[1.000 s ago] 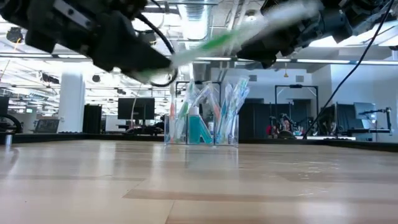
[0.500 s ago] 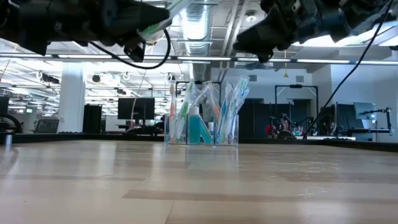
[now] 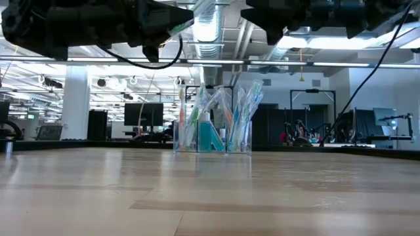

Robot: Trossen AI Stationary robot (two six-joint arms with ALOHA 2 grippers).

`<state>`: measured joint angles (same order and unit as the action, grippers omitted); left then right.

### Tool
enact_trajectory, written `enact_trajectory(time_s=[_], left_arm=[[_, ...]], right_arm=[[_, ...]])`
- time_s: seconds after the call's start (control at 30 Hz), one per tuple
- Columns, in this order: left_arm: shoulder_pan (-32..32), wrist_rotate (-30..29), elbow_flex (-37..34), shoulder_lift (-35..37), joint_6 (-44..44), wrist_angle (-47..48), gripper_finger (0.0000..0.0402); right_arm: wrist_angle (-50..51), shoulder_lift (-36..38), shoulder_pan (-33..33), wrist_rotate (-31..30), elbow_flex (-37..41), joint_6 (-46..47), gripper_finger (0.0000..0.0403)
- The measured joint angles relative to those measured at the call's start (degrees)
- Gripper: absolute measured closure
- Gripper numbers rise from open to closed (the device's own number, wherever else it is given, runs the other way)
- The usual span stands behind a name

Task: Pick & Place toothbrushing station
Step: Put the green toothbrush into the transparent organizer

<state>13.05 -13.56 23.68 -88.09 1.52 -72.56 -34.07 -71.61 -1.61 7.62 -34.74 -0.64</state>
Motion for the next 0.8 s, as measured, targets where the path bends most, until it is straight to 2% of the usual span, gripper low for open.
enact_trajectory(time_s=[0.3,0.8], left_arm=[[-2.0,0.3,1.6,0.0,-1.8,0.0,0.0386],[-4.1,0.3,2.1,0.0,-2.8,0.0,0.0386]], right_arm=[[-5.0,0.0,0.2,0.0,0.0,-1.1,0.026],[-7.3,0.0,0.1,0.0,0.0,-1.5,0.0249]])
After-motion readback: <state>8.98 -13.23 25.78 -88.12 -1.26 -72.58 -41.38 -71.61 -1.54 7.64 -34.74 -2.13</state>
